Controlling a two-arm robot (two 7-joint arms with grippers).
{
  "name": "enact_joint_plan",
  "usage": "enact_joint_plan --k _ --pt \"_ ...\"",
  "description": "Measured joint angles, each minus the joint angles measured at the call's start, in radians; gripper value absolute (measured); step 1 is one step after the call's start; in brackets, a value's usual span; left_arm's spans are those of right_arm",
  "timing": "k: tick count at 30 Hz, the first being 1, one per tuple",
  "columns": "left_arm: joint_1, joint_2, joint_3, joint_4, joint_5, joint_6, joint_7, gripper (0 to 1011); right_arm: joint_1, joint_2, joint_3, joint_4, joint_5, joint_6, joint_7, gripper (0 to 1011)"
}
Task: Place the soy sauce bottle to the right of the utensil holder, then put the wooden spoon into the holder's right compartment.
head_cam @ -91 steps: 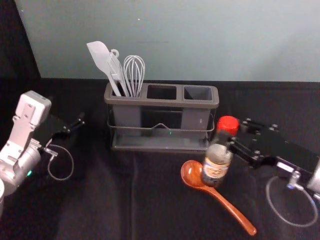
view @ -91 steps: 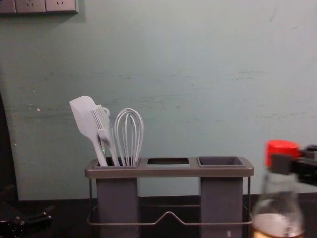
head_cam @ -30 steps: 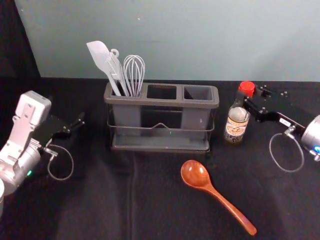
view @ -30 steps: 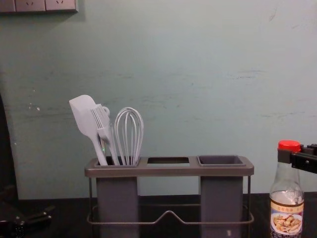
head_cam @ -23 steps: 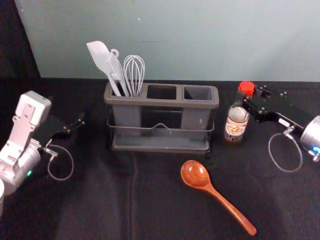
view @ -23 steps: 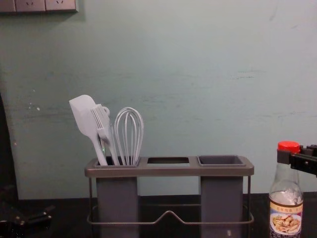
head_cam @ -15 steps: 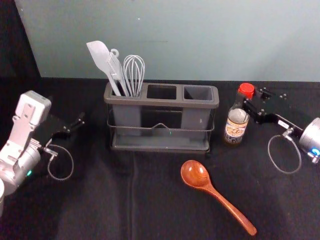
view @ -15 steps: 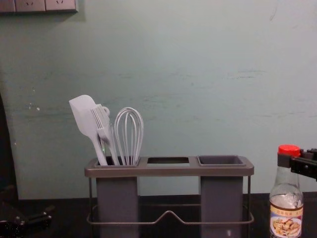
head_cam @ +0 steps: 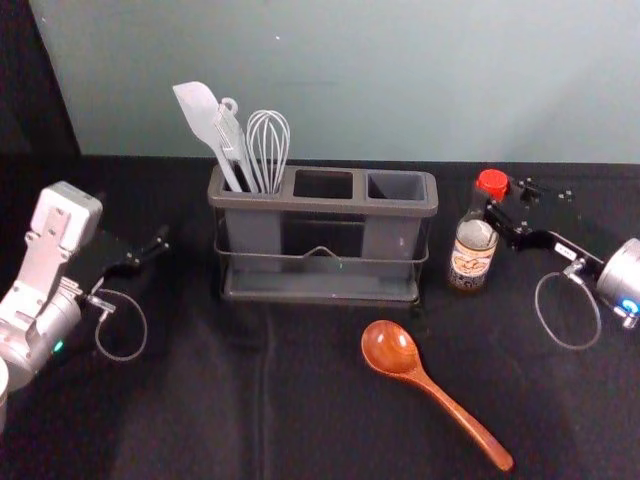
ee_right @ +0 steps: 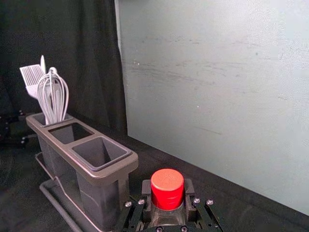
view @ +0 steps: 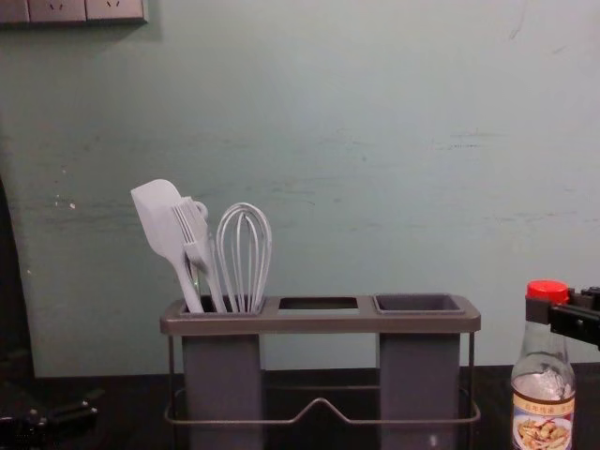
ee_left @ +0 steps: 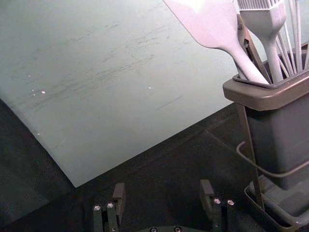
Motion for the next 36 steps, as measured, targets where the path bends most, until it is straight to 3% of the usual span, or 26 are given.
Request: enact_joint_plan --k 6,19,23,25,36 --pt "0.000 0.000 0.000 0.000 0.000 0.000 0.000 1005 0.000 0.000 0.000 -0.001 0.002 0.000 0.000 435" --pt "0.000 0.000 0.000 0.000 0.000 0.000 0.000 1005 -0.001 0.001 0.000 -0.003 0.005 0.001 0.001 865" --pt "0.000 0.000 0.000 0.000 0.000 0.000 0.000 1005 -0.001 0.002 0.000 -0.003 0.005 0.001 0.001 916" --pt "0.000 0.000 0.000 0.000 0.000 0.000 0.000 1005 -0.001 0.002 0.000 -0.003 0.005 0.001 0.001 1002" --pt "0.000 0.000 0.000 0.000 0.000 0.000 0.000 1005 -0.005 0.003 0.005 -0.011 0.005 0.001 0.000 1003"
